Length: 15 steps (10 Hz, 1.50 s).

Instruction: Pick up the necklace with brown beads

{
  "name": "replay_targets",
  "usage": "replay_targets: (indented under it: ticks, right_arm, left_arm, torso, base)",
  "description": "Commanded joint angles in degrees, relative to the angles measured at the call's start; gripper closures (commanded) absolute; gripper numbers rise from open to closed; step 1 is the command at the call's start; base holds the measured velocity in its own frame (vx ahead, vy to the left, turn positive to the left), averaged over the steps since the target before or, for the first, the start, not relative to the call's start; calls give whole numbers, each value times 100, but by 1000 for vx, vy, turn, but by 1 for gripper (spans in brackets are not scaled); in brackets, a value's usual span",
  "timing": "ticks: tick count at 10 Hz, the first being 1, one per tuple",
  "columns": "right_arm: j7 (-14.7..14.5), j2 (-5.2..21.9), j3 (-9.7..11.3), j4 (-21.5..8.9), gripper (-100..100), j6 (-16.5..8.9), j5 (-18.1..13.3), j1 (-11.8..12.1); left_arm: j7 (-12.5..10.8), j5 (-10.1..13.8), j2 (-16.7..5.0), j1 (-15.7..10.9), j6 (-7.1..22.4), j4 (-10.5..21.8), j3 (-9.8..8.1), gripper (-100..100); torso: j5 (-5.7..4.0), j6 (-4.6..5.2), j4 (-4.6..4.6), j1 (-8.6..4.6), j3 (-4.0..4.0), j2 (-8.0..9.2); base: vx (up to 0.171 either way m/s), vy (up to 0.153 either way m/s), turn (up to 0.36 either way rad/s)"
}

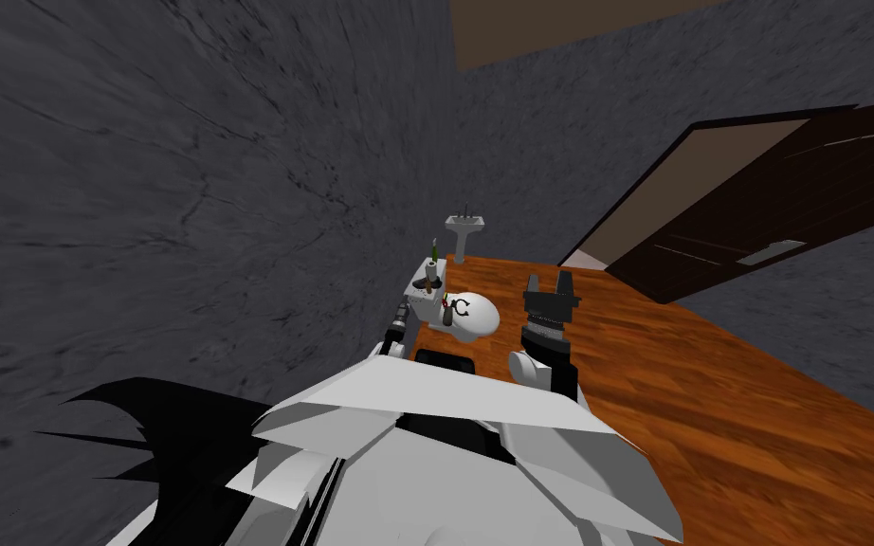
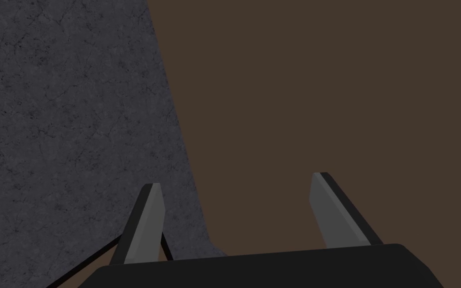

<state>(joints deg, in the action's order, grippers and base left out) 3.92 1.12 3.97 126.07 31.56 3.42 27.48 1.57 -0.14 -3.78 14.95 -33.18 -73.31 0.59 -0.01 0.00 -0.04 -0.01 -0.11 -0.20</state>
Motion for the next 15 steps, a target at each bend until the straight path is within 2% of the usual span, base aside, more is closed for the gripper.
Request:
replay_targets:
  ticks: [1, 3, 4, 5, 6, 7, 8, 12, 13, 14, 15]
  right_arm:
    - [0, 0, 0, 0, 0, 0, 0, 0]
    - [0, 0, 0, 0, 0, 0, 0, 0]
    - [0, 0, 0, 0, 0, 0, 0, 0]
    - [0, 0, 0, 0, 0, 0, 0, 0]
    - [0, 0, 0, 0, 0, 0, 0, -1]
    - [0, 0, 0, 0, 0, 0, 0, 0]
    - [0, 0, 0, 0, 0, 0, 0, 0]
    - [0, 0, 0, 0, 0, 0, 0, -1]
    - [0, 0, 0, 0, 0, 0, 0, -1]
    - [0, 0, 0, 0, 0, 0, 0, -1]
    - [0, 0, 0, 0, 0, 0, 0, -1]
  left_arm:
    - [20, 51, 203, -22, 19, 96, 17, -100]
    - [34, 77, 406, -39, 26, 156, 27, -100]
    - [28, 70, 347, -36, 16, 147, 23, -100]
    - [31, 71, 358, -35, 18, 148, 25, 0]
    - [36, 79, 357, -104, 184, 46, 1, -100]
    - [32, 75, 356, -64, 97, 81, 14, -100]
    - [33, 76, 356, -70, 121, 71, 13, 100]
    - [-67, 119, 414, -67, 139, 75, 51, 100]
    - [-66, 117, 414, -71, 134, 70, 53, 0]
    - [-65, 116, 415, -74, 130, 67, 55, 100]
    - [-63, 115, 415, -79, 120, 59, 57, 0]
  torso:
    - [0, 0, 0, 0, 0, 0]
    - [0, 0, 1, -1, 3, 6]
    - [-1, -1, 2, -1, 6, 11]
    - [-1, -1, 3, 0, 9, 16]
    - [-1, -1, 4, 0, 11, 19]
    - [0, 0, 2, 7, 3, 2]
    - [1, -1, 1, 6, 3, 6]
    - [-44, -12, 7, -29, 9, 14]
    - [-41, -14, 0, -24, 0, 2]
    - [-40, -16, -3, -19, -5, -5]
    - [-34, -15, -10, -12, -14, -16]
  base:
    - [46, 6, -11]
    - [25, 3, -5]
    - [7, 1, -1]
    - [0, 0, 0]
    - [61, 22, -5]
    - [40, 15, -4]
    - [0, 0, 0]
    - [0, -1, -3]
    - [0, 0, 0]
    - [0, 0, 0]
    - [0, 0, 0]
